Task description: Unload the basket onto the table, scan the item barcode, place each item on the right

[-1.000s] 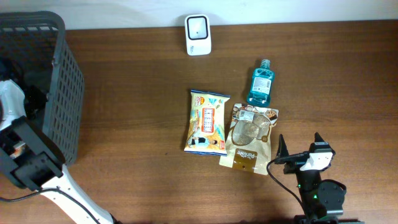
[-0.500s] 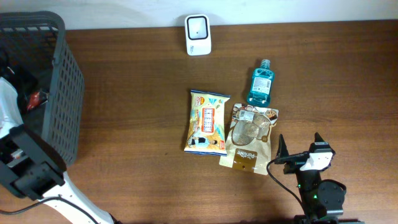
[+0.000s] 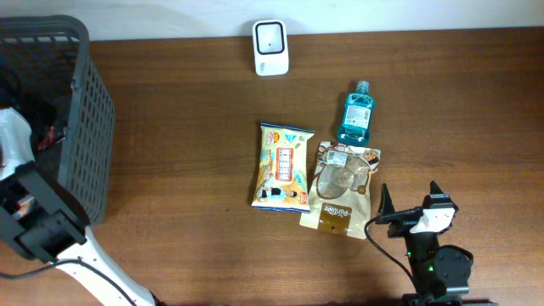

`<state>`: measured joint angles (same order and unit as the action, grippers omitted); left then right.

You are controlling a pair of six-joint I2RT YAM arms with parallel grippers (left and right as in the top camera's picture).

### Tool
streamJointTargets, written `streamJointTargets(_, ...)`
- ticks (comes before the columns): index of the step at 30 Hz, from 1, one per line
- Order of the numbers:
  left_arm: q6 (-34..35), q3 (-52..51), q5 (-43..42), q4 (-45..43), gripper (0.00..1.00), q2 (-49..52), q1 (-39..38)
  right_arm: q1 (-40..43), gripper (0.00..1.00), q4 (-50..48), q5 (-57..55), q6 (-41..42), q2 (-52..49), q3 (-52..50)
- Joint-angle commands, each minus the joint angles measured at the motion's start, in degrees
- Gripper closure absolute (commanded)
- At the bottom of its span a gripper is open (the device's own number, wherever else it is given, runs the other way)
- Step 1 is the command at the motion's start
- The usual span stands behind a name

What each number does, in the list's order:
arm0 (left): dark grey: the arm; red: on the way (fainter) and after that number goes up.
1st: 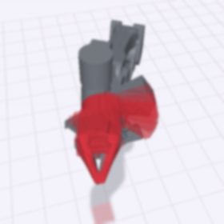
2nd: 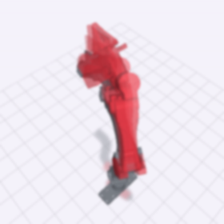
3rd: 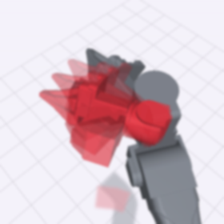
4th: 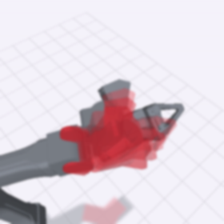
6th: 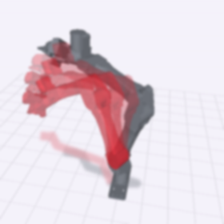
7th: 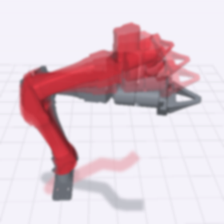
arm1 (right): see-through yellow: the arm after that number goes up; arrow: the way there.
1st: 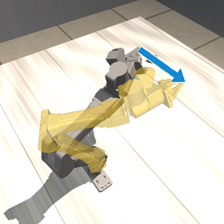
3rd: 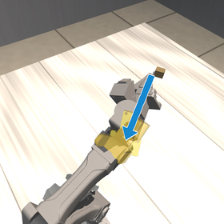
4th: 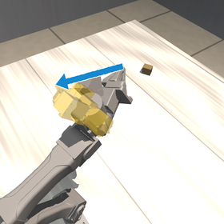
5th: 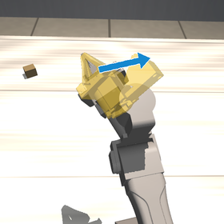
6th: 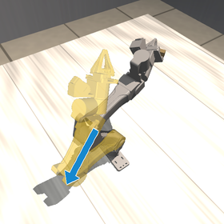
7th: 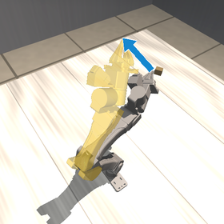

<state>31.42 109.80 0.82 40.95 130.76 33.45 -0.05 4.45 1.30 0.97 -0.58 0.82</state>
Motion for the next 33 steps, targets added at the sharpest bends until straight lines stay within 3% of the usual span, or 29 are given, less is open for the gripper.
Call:
streamJointTargets(1, 4.9, 0.1, 1.4, 1.6, 0.59, 2.3, 1.2, -0.3, 0.02, 0.1, -0.5, -0.3, 0.4, -0.5)
streamJointTargets(11, 5.0, 0.1, 1.3, 11.1, 0.61, 2.4, 1.5, -0.3, 0.02, 0.1, -0.5, -0.3, 0.4, -0.5)
streamJointTargets(15, -2.6, 0.2, -1.5, 10.3, 0.68, 2.3, 1.5, -0.3, 0.02, 0.1, -0.5, -0.3, 0.4, -0.5)
streamJointTargets(26, -3.7, -0.3, 2.1, 13.4, 0.64, 5.1, 1.5, -0.3, 0.02, 0.1, -0.5, -0.3, 0.4, -0.5)
streamJointTargets(33, -8.2, -0.1, 2.2, 14.0, 0.88, 5.1, 1.5, -0.3, 0.02, 0.1, -0.5, -0.3, 0.4, -0.5)
